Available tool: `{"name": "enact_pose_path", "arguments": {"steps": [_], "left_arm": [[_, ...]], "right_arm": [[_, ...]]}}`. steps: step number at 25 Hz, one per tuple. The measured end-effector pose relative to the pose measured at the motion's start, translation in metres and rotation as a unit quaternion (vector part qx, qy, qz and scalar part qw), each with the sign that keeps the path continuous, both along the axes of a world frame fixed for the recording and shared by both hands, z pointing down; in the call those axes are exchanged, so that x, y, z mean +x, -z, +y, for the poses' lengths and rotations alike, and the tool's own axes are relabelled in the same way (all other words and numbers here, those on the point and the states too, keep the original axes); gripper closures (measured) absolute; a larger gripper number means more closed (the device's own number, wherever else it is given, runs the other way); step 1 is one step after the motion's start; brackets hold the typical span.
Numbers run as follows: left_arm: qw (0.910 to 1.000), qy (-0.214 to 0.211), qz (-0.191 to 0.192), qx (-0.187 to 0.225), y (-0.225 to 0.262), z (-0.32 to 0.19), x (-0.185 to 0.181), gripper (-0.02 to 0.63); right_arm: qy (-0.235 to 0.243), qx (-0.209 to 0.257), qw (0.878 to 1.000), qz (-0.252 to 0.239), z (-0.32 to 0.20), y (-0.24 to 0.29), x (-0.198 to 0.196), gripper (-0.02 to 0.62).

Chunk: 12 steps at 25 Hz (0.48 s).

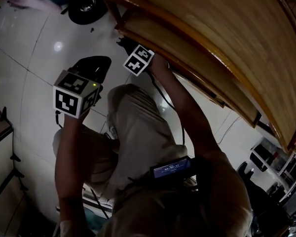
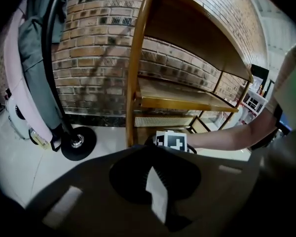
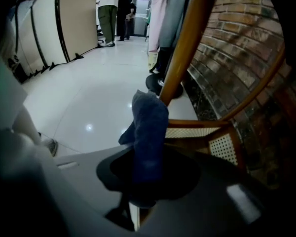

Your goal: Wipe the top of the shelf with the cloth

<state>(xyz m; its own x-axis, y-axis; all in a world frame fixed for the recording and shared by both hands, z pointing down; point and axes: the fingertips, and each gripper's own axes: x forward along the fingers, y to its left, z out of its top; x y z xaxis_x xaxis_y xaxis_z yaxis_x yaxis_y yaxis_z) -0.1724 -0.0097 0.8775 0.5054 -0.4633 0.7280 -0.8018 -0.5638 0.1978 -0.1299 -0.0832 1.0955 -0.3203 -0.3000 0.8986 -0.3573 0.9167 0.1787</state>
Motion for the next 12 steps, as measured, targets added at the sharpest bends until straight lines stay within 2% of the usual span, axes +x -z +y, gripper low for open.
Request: {"name": "enact_pose_path", "arguments": {"steps": [3,7,12], "left_arm": [[0.9995,-0.029,-0.001,0.012,0.004,-0.005,0.015,0.601],[0.9983,-0.057,-0.001,-0.008,-0.006,0.0,0.031,0.601],[0.9966,-0.082,0.008,-0.008,-0.004,-0.001,0.042,0.601]], "right_arm": [[0.011,-0.016,1.0,-0.011,0.009,-0.002,0.01,0.502],[-0.004,-0.011,1.0,-0.006,0.015,-0.001,0.032,0.502],[-0.023,-0.034,0.999,-0.018,0.033,0.003,0.076,0.502]]}}
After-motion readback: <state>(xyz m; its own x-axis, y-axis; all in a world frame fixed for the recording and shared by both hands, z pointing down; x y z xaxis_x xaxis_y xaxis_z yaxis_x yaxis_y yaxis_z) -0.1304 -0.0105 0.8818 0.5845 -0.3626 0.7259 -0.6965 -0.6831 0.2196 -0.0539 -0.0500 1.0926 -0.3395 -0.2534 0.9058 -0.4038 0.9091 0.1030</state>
